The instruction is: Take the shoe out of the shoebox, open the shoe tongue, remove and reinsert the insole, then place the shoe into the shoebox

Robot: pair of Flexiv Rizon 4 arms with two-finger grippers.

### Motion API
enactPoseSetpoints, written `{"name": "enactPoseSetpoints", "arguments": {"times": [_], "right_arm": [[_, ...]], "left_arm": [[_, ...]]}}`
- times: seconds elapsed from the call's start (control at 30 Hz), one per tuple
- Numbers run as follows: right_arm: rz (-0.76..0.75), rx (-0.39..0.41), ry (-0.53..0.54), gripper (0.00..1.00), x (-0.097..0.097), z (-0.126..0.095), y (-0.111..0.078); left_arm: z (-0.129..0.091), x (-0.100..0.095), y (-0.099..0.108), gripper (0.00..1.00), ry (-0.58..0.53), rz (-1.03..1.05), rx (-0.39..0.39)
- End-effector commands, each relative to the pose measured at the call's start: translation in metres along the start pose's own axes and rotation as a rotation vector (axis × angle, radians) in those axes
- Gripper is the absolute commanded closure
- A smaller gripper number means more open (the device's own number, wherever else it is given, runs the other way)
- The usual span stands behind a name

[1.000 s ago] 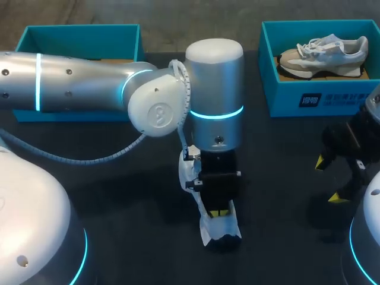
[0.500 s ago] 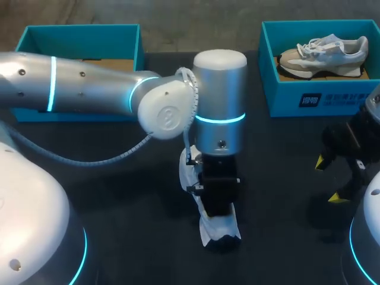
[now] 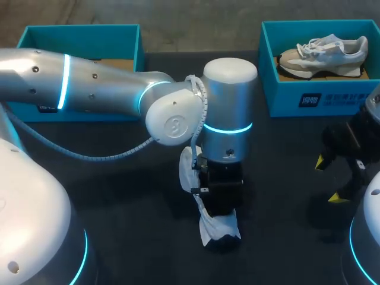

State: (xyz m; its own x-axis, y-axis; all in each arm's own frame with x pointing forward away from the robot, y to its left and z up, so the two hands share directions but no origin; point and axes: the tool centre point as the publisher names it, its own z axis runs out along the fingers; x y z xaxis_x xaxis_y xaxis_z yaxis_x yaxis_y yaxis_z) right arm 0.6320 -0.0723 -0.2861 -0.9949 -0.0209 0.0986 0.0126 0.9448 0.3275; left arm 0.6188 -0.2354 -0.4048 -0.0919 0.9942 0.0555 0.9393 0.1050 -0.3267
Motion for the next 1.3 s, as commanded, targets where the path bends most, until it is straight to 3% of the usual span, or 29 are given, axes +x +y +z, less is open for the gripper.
{"name": "enactPoseSetpoints", "arguments": {"times": [0.03, 0.17, 0.33, 0.6, 0.87, 1.13, 1.3], "right_arm": [[0.000, 0.001, -0.003, 0.00, 0.001, 0.001, -0.001], [0.000, 0.001, -0.003, 0.00, 0.001, 0.001, -0.001], [0.000, 0.001, -0.003, 0.00, 0.001, 0.001, -0.001], [0.000, 0.001, -0.003, 0.00, 0.001, 0.001, -0.001], [0.000, 0.001, -0.003, 0.00, 0.001, 0.001, -0.001], [0.000, 0.001, -0.003, 0.00, 0.001, 0.001, -0.001], [0.000, 0.001, -0.003, 0.00, 0.001, 0.001, -0.001]], "left_arm": [[-0.006, 0.013, 0.007, 1.00, -0.017, -0.011, -0.016], [-0.014, 0.016, 0.010, 1.00, -0.031, -0.031, -0.037], [-0.030, 0.016, -0.007, 1.00, -0.071, -0.002, -0.015], [-0.024, 0.005, -0.030, 1.00, -0.016, 0.064, -0.001], [-0.001, -0.004, -0.020, 1.00, 0.049, 0.039, 0.027], [0.010, -0.001, -0.010, 1.00, 0.077, 0.008, 0.026], [-0.001, 0.002, -0.009, 1.00, 0.048, -0.008, -0.006]]}}
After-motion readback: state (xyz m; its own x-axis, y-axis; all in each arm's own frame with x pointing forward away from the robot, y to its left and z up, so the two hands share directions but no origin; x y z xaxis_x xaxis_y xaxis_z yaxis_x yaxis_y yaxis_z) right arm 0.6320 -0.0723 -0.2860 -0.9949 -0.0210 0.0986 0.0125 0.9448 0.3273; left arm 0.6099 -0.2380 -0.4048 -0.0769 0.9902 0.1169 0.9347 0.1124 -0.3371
